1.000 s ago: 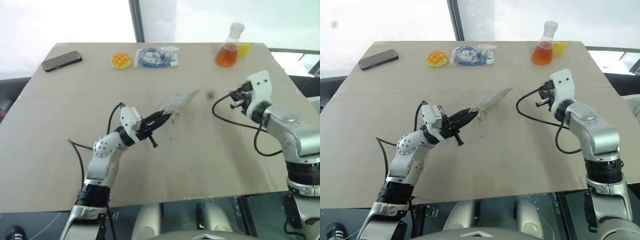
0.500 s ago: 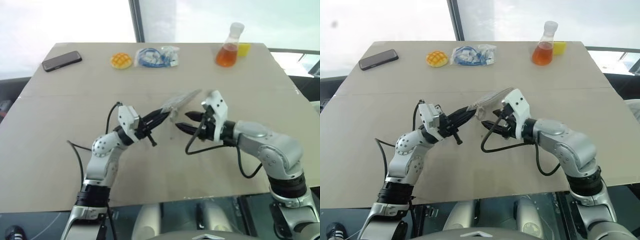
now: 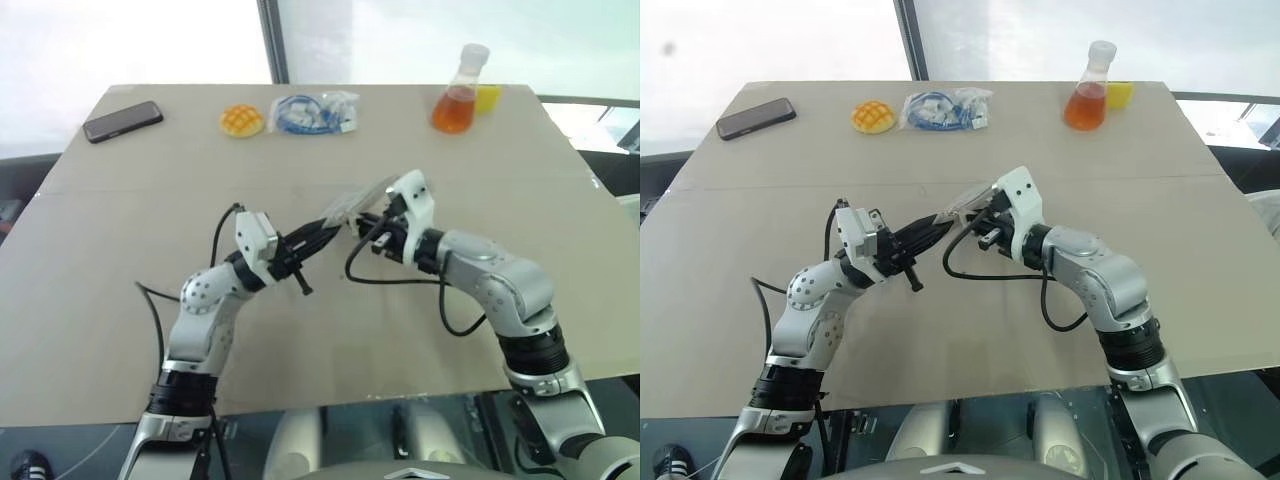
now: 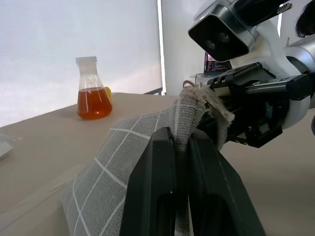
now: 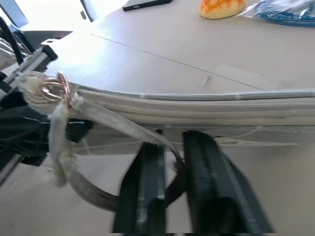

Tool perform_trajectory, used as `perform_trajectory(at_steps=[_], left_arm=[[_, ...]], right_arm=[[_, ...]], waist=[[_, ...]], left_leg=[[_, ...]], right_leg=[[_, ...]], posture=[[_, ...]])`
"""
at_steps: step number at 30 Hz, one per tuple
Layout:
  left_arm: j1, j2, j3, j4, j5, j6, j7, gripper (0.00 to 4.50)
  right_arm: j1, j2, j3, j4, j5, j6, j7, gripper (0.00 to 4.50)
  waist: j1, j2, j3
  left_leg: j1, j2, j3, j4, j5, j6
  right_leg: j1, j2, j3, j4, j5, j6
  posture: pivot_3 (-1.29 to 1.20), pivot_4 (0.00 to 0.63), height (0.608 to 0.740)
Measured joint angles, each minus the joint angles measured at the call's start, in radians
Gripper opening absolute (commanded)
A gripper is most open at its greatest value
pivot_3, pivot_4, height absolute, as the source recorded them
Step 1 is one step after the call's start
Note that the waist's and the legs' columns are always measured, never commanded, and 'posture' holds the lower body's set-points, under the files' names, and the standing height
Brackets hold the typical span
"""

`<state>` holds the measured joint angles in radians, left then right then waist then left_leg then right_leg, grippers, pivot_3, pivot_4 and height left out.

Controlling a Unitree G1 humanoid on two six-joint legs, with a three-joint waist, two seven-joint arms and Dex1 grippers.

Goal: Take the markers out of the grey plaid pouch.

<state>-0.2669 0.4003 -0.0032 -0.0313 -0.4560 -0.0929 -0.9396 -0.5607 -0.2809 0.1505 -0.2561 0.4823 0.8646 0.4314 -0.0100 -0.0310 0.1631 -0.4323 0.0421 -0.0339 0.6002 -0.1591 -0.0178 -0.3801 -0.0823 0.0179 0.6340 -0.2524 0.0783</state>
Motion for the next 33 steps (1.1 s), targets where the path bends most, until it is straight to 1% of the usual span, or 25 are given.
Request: perform_trajectory(at_steps=[3,4,6,9,13,16,18,20,22,23,25,26,27,28,30,33], left_arm=[[0.011,0.004,0.008,0.000,-0.030,0.005,-0.028,0.36],[0.015,0.005,0.016,0.000,-0.063,0.019,-0.054,0.36],[0.023,0.008,0.028,0.000,-0.092,0.028,-0.079,0.36],[0.032,0.003,0.035,0.000,-0.129,0.034,-0.120,0.36],[0.031,-0.018,0.035,0.002,-0.134,0.016,-0.141,0.36],[0.025,-0.015,0.032,0.006,-0.092,0.017,-0.124,0.36],[0.016,-0.011,0.023,0.004,-0.040,0.051,-0.066,0.36],[0.010,0.007,-0.004,-0.012,-0.019,0.136,-0.020,0.36],[0.013,0.052,-0.030,-0.076,-0.047,0.219,-0.060,0.94],[0.012,0.054,-0.032,-0.087,-0.050,0.223,-0.065,1.12],[0.011,0.053,-0.042,-0.117,-0.012,0.211,-0.040,2.01],[0.010,0.050,-0.054,-0.120,0.052,0.187,0.004,2.57],[0.011,0.044,-0.061,-0.122,0.111,0.158,0.042,3.00],[0.012,0.043,-0.064,-0.123,0.126,0.149,0.052,3.11],[0.034,0.047,-0.080,-0.167,0.207,0.094,0.094,3.11],[0.056,0.063,-0.088,-0.227,0.279,0.066,0.132,3.11]], right_arm=[[-0.002,-0.080,-0.067,0.010,-0.032,-0.005,-0.014,0.06],[-0.014,-0.125,-0.106,0.051,-0.059,-0.007,-0.036,0.06],[-0.019,-0.157,-0.150,0.082,-0.088,-0.008,-0.056,0.06],[-0.027,-0.204,-0.177,0.108,-0.119,-0.007,-0.066,0.06],[-0.026,-0.206,-0.177,0.093,-0.119,0.013,-0.057,0.06],[-0.024,-0.202,-0.176,0.050,-0.106,0.042,-0.048,0.06],[-0.022,-0.190,-0.175,0.007,-0.085,0.075,-0.046,0.06],[-0.022,-0.169,-0.170,-0.048,-0.056,0.114,-0.046,0.06],[-0.027,-0.143,-0.169,-0.104,-0.013,0.165,-0.047,0.00],[-0.028,-0.140,-0.169,-0.112,-0.006,0.172,-0.047,0.00],[-0.047,-0.120,-0.170,-0.133,0.021,0.212,-0.052,0.00],[-0.070,-0.100,-0.170,-0.152,0.045,0.237,-0.059,0.00],[-0.087,-0.090,-0.170,-0.167,0.059,0.258,-0.067,0.00],[-0.092,-0.086,-0.170,-0.168,0.062,0.263,-0.070,0.00],[-0.127,-0.045,-0.168,-0.174,0.082,0.296,-0.089,0.00],[-0.164,-0.003,-0.163,-0.179,0.095,0.316,-0.108,0.00]], waist=[[-0.001,0.000,0.000],[-0.001,0.000,0.000],[-0.002,0.000,0.000],[-0.004,0.000,0.000],[-0.004,0.001,0.001],[-0.003,0.001,0.001],[-0.003,0.001,0.001],[-0.004,0.001,0.001],[-0.005,0.001,0.001],[-0.004,0.001,0.001],[-0.004,0.002,0.001],[-0.003,0.002,0.001],[-0.003,0.002,0.001],[-0.003,0.002,0.001],[-0.003,0.002,0.001],[-0.004,0.002,0.001]], left_leg=[[0.000,0.000,0.000,0.000,0.000,0.000],[0.000,0.000,0.000,0.000,0.000,0.000],[0.000,0.000,0.000,0.000,0.000,0.000],[0.000,0.000,0.001,-0.002,0.000,0.000],[0.000,0.000,0.001,-0.002,0.000,0.000],[0.000,0.000,0.001,-0.002,0.000,0.000],[0.000,0.000,0.000,-0.002,0.000,0.000],[0.000,0.000,0.000,-0.002,0.000,0.000],[0.000,0.000,0.000,-0.002,0.000,0.000],[0.000,0.000,0.000,-0.002,0.000,0.000],[0.000,0.000,0.000,-0.002,0.000,0.000],[0.000,0.000,0.000,-0.002,0.000,0.000],[0.000,0.000,0.000,-0.002,0.000,0.000],[0.000,0.000,0.000,-0.002,0.000,0.000],[-0.001,0.000,0.001,-0.002,0.000,0.000],[0.000,0.000,0.000,-0.004,0.000,0.000]], right_leg=[[0.000,0.000,0.000,-0.001,-0.001,-0.001],[0.000,0.000,0.000,-0.001,-0.001,-0.002],[0.000,0.000,0.000,-0.001,-0.001,-0.002],[0.000,0.000,0.000,-0.002,-0.001,-0.001],[0.000,0.000,0.000,-0.002,0.001,0.001],[0.000,0.000,0.000,-0.003,0.001,0.001],[0.000,0.000,0.000,-0.003,0.000,0.001],[0.000,0.000,0.000,-0.002,0.000,0.001],[0.000,0.000,0.000,-0.003,0.000,0.000],[0.000,0.000,0.000,-0.003,0.000,0.000],[0.000,0.000,0.000,-0.003,0.000,0.000],[0.000,0.000,0.000,-0.003,0.000,0.000],[0.000,0.000,0.000,-0.003,0.000,0.000],[0.000,0.000,0.000,-0.003,0.000,0.000],[0.000,0.000,0.000,-0.003,0.000,-0.001],[-0.001,0.000,0.000,-0.003,0.000,0.000]], posture=[[0.00,0.150,0.740],[0.00,0.150,0.740],[0.00,0.150,0.740],[0.00,0.150,0.740],[0.00,0.150,0.740],[0.00,0.150,0.740],[0.00,0.150,0.740],[0.00,0.150,0.740],[0.00,0.150,0.740],[0.00,0.150,0.740],[0.00,0.150,0.740],[0.00,0.150,0.740],[0.00,0.150,0.740],[0.00,0.150,0.740],[0.00,0.150,0.740],[0.00,0.150,0.740]])
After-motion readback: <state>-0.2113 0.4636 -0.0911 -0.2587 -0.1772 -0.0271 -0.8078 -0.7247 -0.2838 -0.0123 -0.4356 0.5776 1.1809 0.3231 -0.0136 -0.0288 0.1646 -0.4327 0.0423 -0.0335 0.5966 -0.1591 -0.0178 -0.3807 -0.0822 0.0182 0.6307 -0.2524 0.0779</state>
